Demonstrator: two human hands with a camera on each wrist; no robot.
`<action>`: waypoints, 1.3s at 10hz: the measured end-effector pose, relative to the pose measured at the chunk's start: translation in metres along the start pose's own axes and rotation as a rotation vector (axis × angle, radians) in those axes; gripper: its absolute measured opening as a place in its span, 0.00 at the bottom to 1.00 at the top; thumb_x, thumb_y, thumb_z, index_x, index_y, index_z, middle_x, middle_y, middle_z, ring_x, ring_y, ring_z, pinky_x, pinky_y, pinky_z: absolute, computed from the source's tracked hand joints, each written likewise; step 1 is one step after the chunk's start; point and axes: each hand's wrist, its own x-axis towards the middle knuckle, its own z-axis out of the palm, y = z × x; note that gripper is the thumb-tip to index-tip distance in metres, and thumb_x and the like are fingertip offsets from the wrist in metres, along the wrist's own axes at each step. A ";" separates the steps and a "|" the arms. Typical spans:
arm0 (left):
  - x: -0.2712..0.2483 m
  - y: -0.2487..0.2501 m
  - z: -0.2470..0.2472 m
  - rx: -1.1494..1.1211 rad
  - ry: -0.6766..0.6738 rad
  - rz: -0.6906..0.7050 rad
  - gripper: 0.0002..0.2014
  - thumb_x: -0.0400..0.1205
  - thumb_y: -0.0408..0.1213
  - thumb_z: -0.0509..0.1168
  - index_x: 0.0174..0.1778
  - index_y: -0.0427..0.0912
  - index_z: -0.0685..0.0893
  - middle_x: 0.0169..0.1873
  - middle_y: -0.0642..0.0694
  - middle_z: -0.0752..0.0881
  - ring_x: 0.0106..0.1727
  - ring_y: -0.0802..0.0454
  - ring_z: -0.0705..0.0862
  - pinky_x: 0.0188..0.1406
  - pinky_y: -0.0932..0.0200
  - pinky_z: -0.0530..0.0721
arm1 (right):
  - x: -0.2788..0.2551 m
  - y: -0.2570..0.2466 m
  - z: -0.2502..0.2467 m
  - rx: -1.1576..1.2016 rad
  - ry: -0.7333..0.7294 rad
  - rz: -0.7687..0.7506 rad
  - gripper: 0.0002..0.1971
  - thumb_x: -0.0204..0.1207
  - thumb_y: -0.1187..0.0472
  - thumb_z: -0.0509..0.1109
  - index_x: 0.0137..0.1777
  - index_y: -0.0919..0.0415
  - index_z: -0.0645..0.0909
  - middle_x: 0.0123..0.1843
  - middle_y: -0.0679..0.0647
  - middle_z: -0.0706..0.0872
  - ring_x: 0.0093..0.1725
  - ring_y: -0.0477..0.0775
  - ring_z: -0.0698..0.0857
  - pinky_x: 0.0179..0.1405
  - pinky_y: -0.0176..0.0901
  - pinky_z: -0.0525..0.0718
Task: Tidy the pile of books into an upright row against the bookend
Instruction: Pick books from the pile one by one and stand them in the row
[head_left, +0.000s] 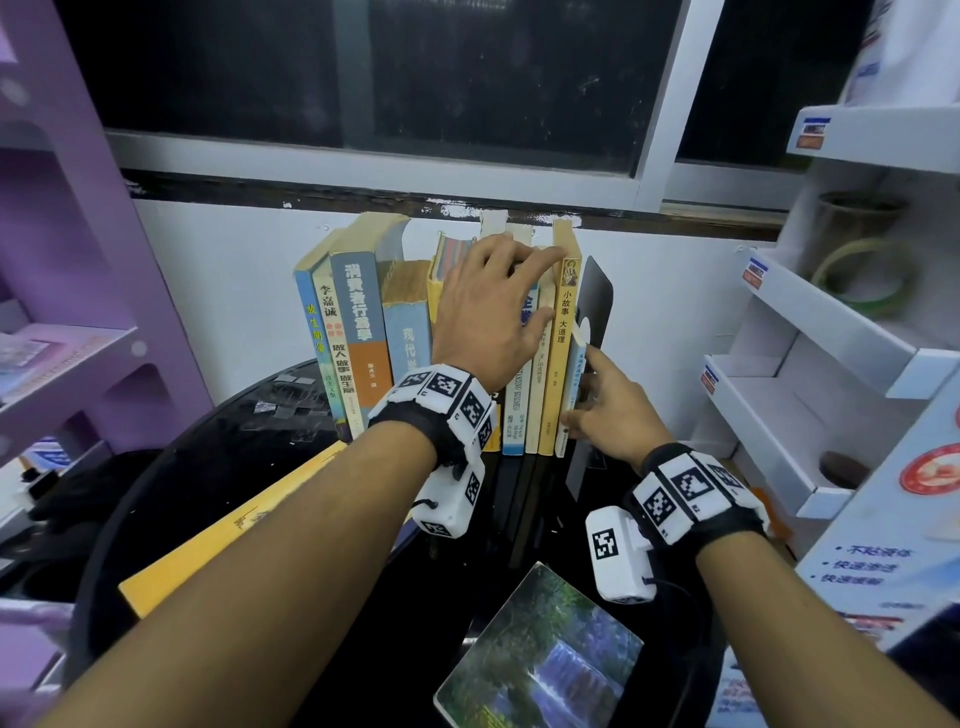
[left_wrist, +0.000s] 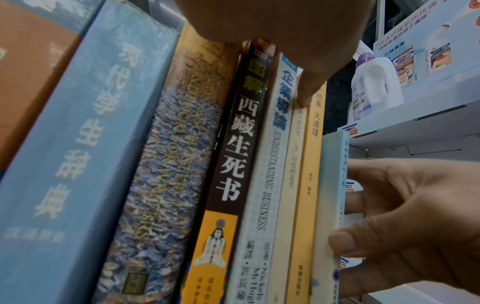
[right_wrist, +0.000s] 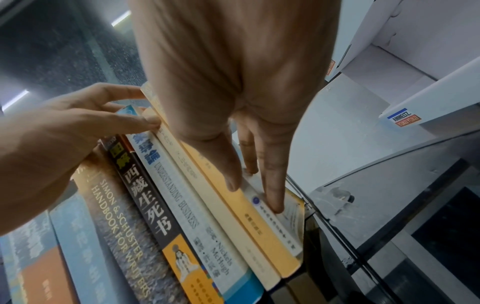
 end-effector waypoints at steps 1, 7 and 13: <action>0.000 0.000 0.000 0.002 0.006 0.002 0.26 0.76 0.48 0.69 0.72 0.54 0.75 0.57 0.52 0.79 0.66 0.50 0.72 0.67 0.52 0.71 | 0.002 0.000 0.001 0.009 0.011 -0.007 0.41 0.75 0.75 0.71 0.82 0.44 0.61 0.68 0.54 0.83 0.59 0.55 0.88 0.54 0.58 0.89; 0.000 0.001 0.000 0.001 -0.002 -0.006 0.26 0.77 0.48 0.68 0.72 0.54 0.75 0.57 0.52 0.79 0.67 0.50 0.71 0.68 0.52 0.70 | 0.011 0.014 0.006 0.060 -0.017 0.009 0.44 0.75 0.76 0.71 0.83 0.42 0.58 0.72 0.55 0.81 0.55 0.53 0.90 0.52 0.57 0.90; 0.002 0.003 -0.019 -0.064 -0.139 0.008 0.31 0.75 0.44 0.69 0.75 0.53 0.72 0.67 0.51 0.76 0.75 0.48 0.68 0.76 0.47 0.66 | -0.012 0.006 -0.015 -0.058 -0.063 0.086 0.30 0.74 0.62 0.76 0.75 0.52 0.70 0.65 0.52 0.86 0.60 0.53 0.86 0.64 0.56 0.85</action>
